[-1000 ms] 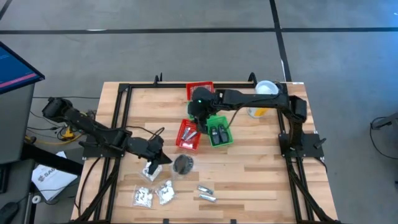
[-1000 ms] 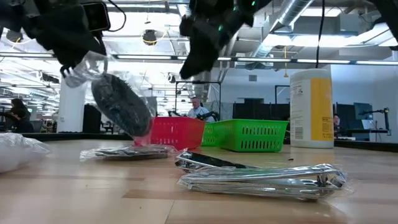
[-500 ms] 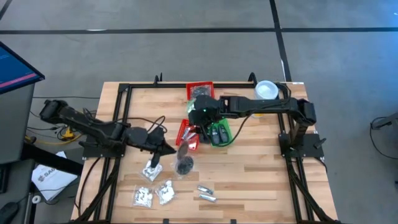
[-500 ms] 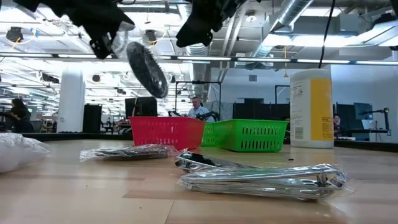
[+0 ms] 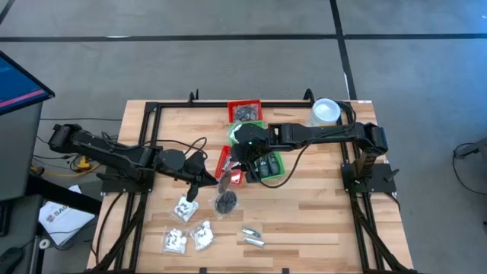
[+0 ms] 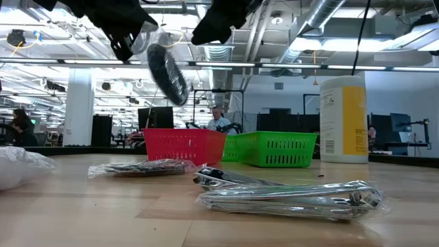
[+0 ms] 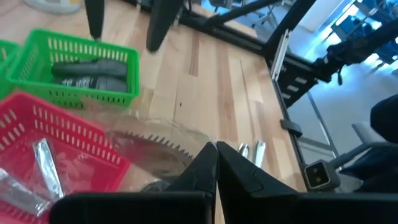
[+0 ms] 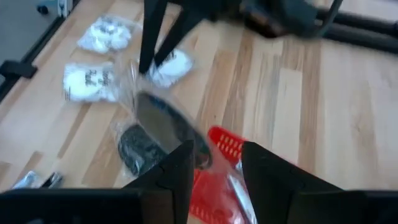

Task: Pick & Place Travel size toiletries
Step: Put the black hairbrush into the top red bin

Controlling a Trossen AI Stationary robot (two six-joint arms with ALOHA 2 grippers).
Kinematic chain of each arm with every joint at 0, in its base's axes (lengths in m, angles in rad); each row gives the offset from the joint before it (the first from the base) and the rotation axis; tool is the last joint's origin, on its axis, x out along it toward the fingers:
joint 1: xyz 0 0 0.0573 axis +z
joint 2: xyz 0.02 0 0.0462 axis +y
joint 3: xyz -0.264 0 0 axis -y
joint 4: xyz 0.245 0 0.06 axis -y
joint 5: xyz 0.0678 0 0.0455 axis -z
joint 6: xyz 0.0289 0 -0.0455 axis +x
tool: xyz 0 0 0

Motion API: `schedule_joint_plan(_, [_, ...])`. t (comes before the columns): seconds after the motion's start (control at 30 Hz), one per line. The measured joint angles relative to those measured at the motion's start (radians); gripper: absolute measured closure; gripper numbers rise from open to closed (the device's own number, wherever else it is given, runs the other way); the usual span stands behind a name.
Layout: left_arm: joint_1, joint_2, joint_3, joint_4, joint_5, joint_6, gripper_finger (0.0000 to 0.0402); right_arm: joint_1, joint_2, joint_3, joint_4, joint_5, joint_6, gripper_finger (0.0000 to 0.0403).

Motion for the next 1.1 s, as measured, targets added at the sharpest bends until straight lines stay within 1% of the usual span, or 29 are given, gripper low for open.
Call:
schedule_joint_plan(0.1, [0.000, 0.024, 0.016, 0.000, 0.000, 0.003, 0.0401, 0.005, 0.019, 0.000, 0.043, 0.000, -0.003, 0.0278])
schedule_joint_plan(0.23, [0.000, 0.055, 0.053, 0.002, 0.004, 0.046, 0.0401, 0.008, 0.032, 0.002, 0.056, -0.001, -0.033, 0.0278])
schedule_joint_plan(0.33, [0.011, 0.077, 0.076, 0.004, 0.027, 0.065, 0.0401, 0.011, 0.042, -0.004, 0.042, -0.001, -0.045, 0.0278])
schedule_joint_plan(0.47, [0.032, 0.097, 0.085, -0.007, 0.046, 0.083, 0.0401, 0.025, 0.038, 0.000, 0.051, -0.044, -0.072, 0.0278])
schedule_joint_plan(0.63, [0.056, 0.097, 0.085, -0.033, 0.049, 0.082, 0.0401, 0.043, 0.039, -0.001, 0.040, -0.054, -0.081, 0.0278])
schedule_joint_plan(0.87, [0.057, 0.095, 0.085, -0.036, 0.062, 0.080, 0.0401, 0.038, 0.039, -0.001, 0.033, -0.053, -0.097, 0.0278])
schedule_joint_plan(1.1, [0.057, 0.095, 0.085, -0.032, 0.064, 0.080, 0.0401, 0.034, 0.048, 0.000, 0.070, -0.052, -0.104, 0.0278])
